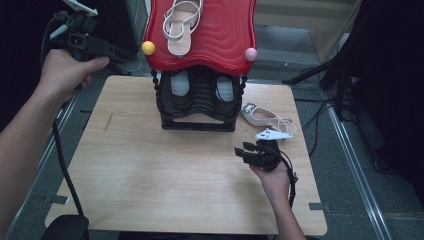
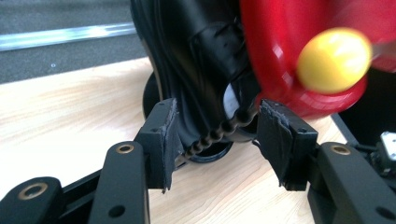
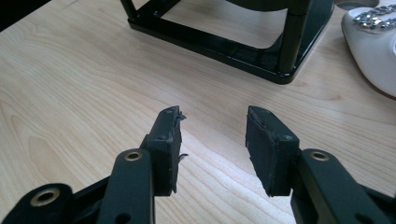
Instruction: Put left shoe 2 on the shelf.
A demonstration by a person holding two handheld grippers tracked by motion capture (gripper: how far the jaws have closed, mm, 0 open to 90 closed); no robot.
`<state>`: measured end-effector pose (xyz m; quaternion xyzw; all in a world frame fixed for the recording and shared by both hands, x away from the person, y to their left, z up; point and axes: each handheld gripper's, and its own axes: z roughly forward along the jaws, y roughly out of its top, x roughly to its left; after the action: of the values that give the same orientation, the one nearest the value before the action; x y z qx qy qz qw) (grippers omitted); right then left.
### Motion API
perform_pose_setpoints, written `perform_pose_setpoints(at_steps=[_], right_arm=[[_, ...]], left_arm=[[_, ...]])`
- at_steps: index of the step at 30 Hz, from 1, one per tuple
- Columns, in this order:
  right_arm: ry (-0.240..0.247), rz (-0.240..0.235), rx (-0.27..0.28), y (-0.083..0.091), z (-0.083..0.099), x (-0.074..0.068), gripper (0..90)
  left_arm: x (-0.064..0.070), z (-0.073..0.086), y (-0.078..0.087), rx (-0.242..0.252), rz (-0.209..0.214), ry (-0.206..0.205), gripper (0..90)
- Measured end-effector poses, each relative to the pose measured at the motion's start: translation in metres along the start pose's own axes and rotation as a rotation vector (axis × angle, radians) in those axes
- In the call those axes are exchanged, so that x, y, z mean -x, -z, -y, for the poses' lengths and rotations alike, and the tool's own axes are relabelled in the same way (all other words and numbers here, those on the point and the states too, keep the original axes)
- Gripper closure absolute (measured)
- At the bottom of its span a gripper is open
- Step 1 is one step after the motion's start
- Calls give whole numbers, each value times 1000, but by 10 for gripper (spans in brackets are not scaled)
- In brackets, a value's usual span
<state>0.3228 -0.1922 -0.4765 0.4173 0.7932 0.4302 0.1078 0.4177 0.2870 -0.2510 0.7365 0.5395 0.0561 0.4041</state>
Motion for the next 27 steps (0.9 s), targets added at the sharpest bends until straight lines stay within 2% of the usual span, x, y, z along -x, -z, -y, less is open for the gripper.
perform_pose_setpoints(at_steps=[5,7,8,10,13,19,21,22,23,26,27], right_arm=[[-7,7,-4,0,0,2,576],[-10,7,-4,1,0,2,590],[-10,10,-4,1,0,3,593],[-18,15,-4,2,0,3,597],[-17,18,2,2,0,5,599],[-26,25,1,3,1,8,601],[-26,25,1,3,1,9,603],[-27,27,0,3,1,9,607],[-30,28,-2,3,1,10,610],[-32,32,-5,2,2,11,627],[-35,33,-8,2,2,11,633]], left_arm=[[-5,16,-11,-14,6,-8,473],[-6,23,-16,-19,30,-6,467],[-5,27,-19,-15,41,-1,466],[-3,35,-25,-29,34,-10,467],[-4,46,-34,-32,61,1,468],[-1,71,-52,-50,62,-18,468],[-1,77,-58,-60,76,-12,467],[0,82,-62,-56,68,-14,465],[-1,87,-65,-64,87,-12,464],[-5,96,-73,-73,57,-12,463],[-6,100,-75,-74,64,-6,464]])
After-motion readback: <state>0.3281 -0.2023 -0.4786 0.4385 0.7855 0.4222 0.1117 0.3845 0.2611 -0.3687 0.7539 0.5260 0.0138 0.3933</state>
